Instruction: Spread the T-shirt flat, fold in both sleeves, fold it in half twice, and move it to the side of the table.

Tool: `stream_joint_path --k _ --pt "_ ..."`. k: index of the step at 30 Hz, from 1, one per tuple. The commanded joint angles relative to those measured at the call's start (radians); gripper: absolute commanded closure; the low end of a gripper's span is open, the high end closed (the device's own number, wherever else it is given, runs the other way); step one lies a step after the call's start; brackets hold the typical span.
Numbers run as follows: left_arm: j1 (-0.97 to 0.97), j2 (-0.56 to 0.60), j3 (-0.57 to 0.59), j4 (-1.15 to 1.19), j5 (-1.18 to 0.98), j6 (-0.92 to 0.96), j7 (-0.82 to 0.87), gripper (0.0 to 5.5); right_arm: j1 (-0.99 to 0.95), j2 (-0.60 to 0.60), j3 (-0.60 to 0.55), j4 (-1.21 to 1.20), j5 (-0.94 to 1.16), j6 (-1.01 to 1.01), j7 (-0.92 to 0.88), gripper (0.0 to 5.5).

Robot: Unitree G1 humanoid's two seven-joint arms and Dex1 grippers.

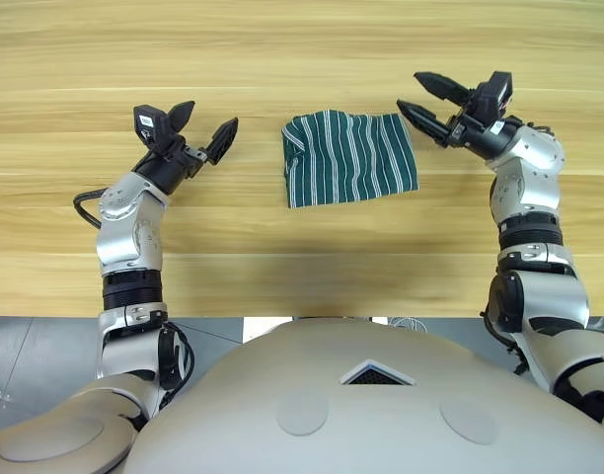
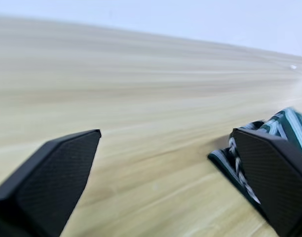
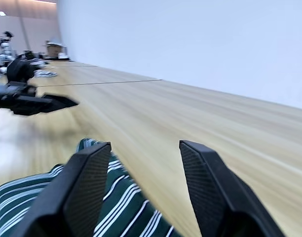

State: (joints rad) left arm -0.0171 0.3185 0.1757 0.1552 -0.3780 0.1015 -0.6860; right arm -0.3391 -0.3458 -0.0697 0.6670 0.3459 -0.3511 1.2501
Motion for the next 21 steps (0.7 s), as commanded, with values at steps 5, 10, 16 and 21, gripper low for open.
stream_joint_path --k 5,10,16,21 --pt "0.036 -0.062 0.026 -0.161 -0.039 -0.087 0.055 0.68 -0.038 0.048 0.232 0.054 -0.220 -0.131 0.050 2.92" --pt "0.072 -0.070 0.008 -0.207 -0.048 -0.092 0.055 0.68 -0.200 0.123 0.243 0.345 -0.281 -0.116 -0.036 2.92" --pt "0.075 -0.078 0.013 -0.206 -0.064 -0.091 0.059 0.68 -0.309 0.173 0.262 0.600 -0.406 -0.030 -0.267 2.92" --pt "0.079 -0.083 0.010 -0.201 -0.069 -0.093 0.058 0.68 -0.289 0.144 0.261 0.667 -0.450 0.038 -0.306 2.92"
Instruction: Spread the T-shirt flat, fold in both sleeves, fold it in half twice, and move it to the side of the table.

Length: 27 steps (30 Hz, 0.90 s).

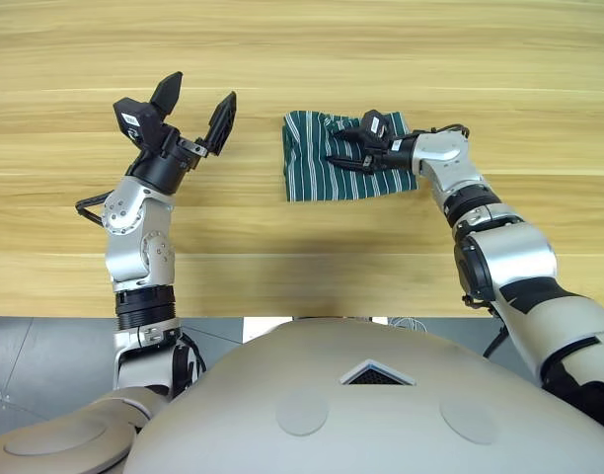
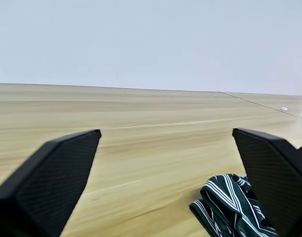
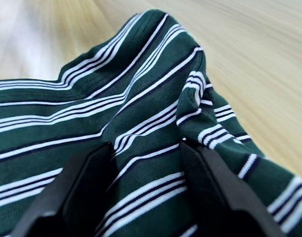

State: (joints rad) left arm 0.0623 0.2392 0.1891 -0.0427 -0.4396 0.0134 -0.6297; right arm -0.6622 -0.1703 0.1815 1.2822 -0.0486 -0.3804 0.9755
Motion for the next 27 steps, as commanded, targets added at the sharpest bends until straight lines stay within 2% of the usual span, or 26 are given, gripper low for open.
stream_joint_path --k 1,4,7,11,15,17,20,27 --pt "0.001 -0.005 -0.004 -0.002 -0.008 -0.006 0.002 0.68 0.043 -0.037 0.013 0.058 -0.064 0.075 -0.037 2.92" --pt "0.003 -0.005 -0.006 0.000 -0.005 -0.011 0.000 0.68 0.071 -0.056 0.005 0.068 -0.072 0.080 -0.104 2.92" --pt "0.008 -0.002 -0.003 0.003 0.001 -0.020 0.000 0.68 0.076 -0.085 -0.068 0.074 -0.033 0.092 -0.227 2.92" --pt "0.026 -0.011 0.013 -0.002 -0.003 -0.045 0.012 0.68 0.085 -0.171 -0.220 0.097 0.028 0.212 -0.644 2.92" --pt "0.027 -0.021 0.014 0.002 0.006 -0.079 0.026 0.68 0.142 -0.251 -0.387 0.104 0.109 0.288 -0.924 2.92" --pt "0.022 -0.029 0.016 0.014 0.017 -0.106 0.037 0.68 0.161 -0.277 -0.447 0.100 0.129 0.289 -0.979 2.92" --pt "0.018 -0.041 0.006 0.036 0.033 -0.136 0.047 0.68 0.167 -0.304 -0.469 0.094 0.103 0.270 -0.993 2.92" --pt "0.006 -0.051 -0.015 0.063 0.039 -0.160 0.054 0.68 0.169 -0.353 -0.423 0.084 -0.009 0.123 -0.979 2.92"
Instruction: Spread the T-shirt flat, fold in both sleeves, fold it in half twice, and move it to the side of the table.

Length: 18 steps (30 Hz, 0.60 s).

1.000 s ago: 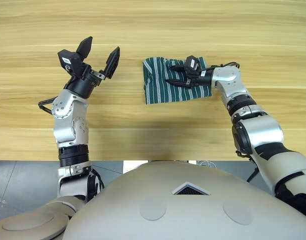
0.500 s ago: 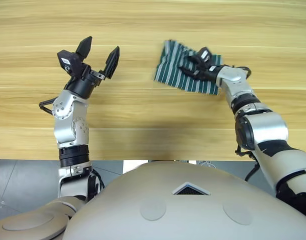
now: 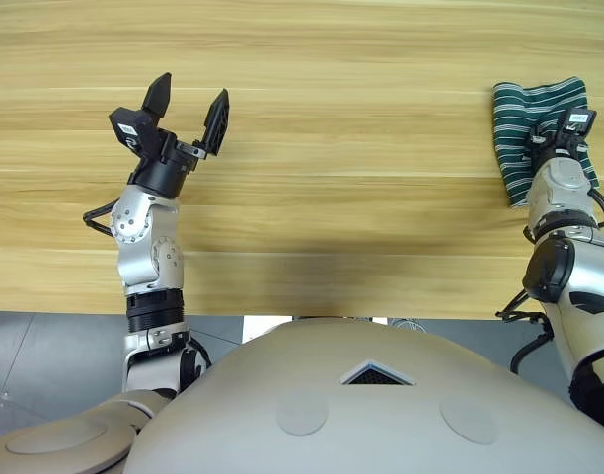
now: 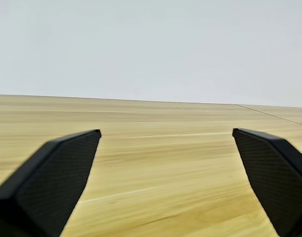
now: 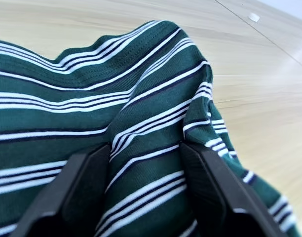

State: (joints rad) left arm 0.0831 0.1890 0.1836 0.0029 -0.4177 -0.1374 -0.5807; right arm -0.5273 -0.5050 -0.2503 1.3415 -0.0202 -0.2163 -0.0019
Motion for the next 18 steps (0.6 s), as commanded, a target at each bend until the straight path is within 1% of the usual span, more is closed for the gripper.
stream_joint_path --k 1,4,6,9,11,13,16,18 --pt "-0.017 -0.001 -0.009 0.022 0.019 -0.016 0.007 0.68 0.017 -0.035 0.000 0.017 -0.038 -0.101 -0.019 2.92" --pt "-0.027 -0.003 0.007 0.049 0.032 -0.056 0.028 0.68 -0.058 -0.048 -0.030 -0.026 -0.013 -0.322 -0.030 2.92" --pt "-0.038 -0.006 0.024 0.077 0.043 -0.084 0.057 0.68 -0.087 -0.017 -0.032 -0.057 -0.001 -0.458 -0.011 2.92" --pt "-0.071 -0.012 0.041 0.137 0.067 -0.123 0.101 0.68 -0.069 0.063 -0.010 -0.096 0.012 -0.649 0.070 2.92" --pt "-0.090 -0.010 0.050 0.174 0.087 -0.151 0.130 0.68 -0.045 0.117 0.002 -0.101 0.030 -0.713 0.145 2.92" --pt "-0.109 -0.005 0.067 0.233 0.123 -0.200 0.168 0.68 -0.028 0.171 0.013 -0.090 0.045 -0.726 0.229 2.92" --pt "-0.132 0.012 0.077 0.343 0.207 -0.290 0.238 0.68 -0.006 0.210 0.008 -0.091 0.079 -0.749 0.345 2.92" --pt "-0.141 0.007 0.086 0.405 0.211 -0.338 0.249 0.68 -0.007 0.221 -0.007 -0.091 0.108 -0.748 0.389 2.92"
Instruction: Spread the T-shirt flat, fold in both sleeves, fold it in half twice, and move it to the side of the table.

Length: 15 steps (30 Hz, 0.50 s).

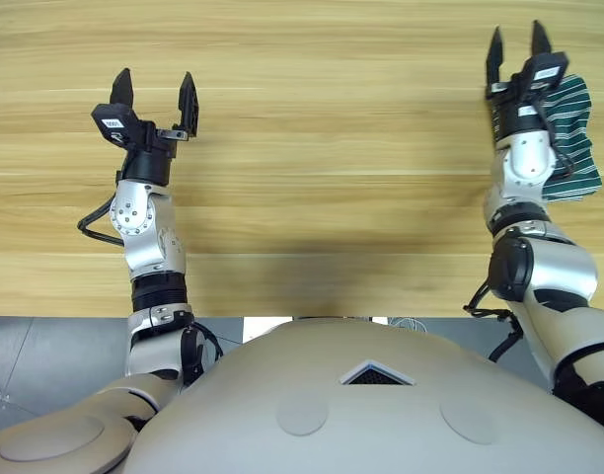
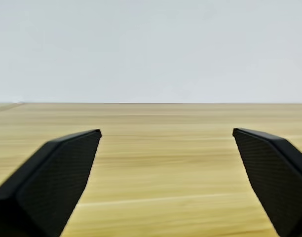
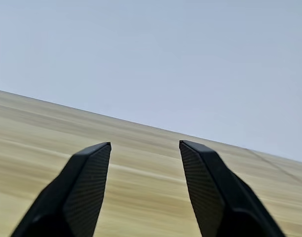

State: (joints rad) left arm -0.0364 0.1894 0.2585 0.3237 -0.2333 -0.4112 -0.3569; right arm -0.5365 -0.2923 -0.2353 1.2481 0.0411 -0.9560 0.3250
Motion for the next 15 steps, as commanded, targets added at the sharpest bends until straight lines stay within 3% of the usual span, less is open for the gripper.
stream_joint_path --k 1,15 --pt "-0.026 0.003 0.012 0.107 0.028 -0.084 0.030 0.68 -0.006 0.012 -0.035 0.003 0.065 0.001 0.080 2.92" --pt "-0.101 0.001 0.004 0.262 0.052 -0.205 0.079 0.68 -0.054 0.052 -0.074 -0.002 0.133 0.025 0.167 2.92"
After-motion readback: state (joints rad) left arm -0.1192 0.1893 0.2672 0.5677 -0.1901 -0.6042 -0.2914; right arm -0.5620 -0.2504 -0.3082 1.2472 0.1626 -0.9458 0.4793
